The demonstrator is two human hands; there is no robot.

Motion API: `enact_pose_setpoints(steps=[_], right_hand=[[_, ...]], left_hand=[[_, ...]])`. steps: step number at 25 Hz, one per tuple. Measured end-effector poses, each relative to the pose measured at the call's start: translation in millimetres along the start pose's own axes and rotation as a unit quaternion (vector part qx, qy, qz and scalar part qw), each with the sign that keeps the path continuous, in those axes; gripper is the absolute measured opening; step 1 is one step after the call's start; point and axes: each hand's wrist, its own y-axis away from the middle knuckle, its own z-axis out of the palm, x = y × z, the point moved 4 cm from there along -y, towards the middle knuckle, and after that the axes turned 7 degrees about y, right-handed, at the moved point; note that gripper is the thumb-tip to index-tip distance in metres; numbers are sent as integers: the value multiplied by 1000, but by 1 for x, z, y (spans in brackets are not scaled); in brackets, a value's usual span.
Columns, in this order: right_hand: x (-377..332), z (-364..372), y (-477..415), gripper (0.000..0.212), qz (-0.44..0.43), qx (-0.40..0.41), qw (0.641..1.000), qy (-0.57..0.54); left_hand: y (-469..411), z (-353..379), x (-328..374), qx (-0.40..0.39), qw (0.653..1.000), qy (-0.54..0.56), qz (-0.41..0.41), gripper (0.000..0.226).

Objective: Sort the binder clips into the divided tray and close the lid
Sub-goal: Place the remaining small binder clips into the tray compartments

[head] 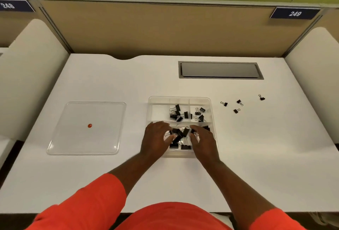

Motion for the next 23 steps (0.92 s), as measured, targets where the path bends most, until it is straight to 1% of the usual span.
enact_pose_setpoints(steps=[4,5,8,12,14,16,18,20,23], right_hand=[[-35,26,9,31,-53,-18,998,22],[-40,30,9,31,-52,-31,998,27],[-51,42,6,31,-47,-54,997,37],[-65,53,4,33,-72,-63,995,30],[-71,57,5,35,-92,-69,993,30],[-77,58,4,42,-131,-67,988,49],[-77,58,4,57,-166,-67,980,92],[-73,55,4,70,-167,-72,975,128],[-62,45,6,83,-156,-66,971,171]], left_hand=[[17,-18,-48,-18,998,-4,-61,25],[19,-19,-54,-24,997,-3,-69,27],[19,-24,-61,-33,997,-14,-63,43],[20,-29,-65,-48,998,-13,-49,68],[20,-32,-65,-55,997,-7,-53,76],[20,-34,-63,-64,996,-7,-58,83],[20,-36,-63,-79,995,-14,-61,90],[21,-36,-63,-96,994,-21,-55,96],[20,-32,-58,-123,991,-38,-34,101]])
